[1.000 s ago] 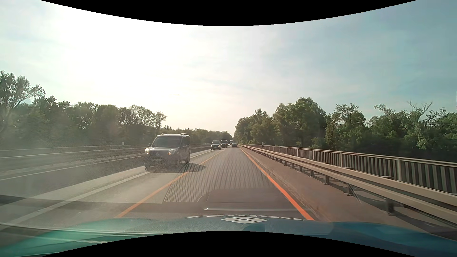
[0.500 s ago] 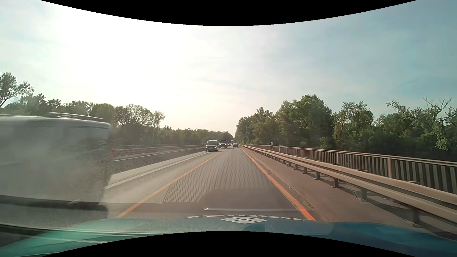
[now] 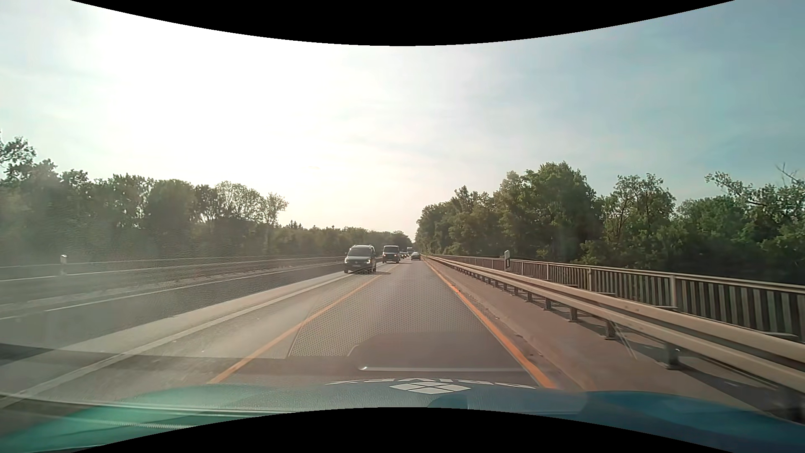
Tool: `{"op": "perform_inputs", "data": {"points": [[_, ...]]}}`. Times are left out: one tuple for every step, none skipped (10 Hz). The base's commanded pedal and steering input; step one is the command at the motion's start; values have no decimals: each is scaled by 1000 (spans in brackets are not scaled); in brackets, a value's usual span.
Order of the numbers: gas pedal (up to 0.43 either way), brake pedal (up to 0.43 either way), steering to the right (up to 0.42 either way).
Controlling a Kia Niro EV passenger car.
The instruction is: Follow the waypoints while adhering to traffic rules and regulations
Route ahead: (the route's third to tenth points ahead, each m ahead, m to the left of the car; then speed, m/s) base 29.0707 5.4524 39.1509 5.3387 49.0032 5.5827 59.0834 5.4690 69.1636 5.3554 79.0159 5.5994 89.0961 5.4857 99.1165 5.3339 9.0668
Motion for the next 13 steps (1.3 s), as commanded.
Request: {"op": "perform_inputs", "data": {"points": [[150, 0, -4], [150, 0, -4], [150, 0, -4], [150, 0, -4], [150, 0, -4], [150, 0, -4], [150, 0, -3], [150, 0, -4], [150, 0, -4], [138, 0, -4], [138, 0, -4], [130, 0, -4], [130, 0, -4]]}}
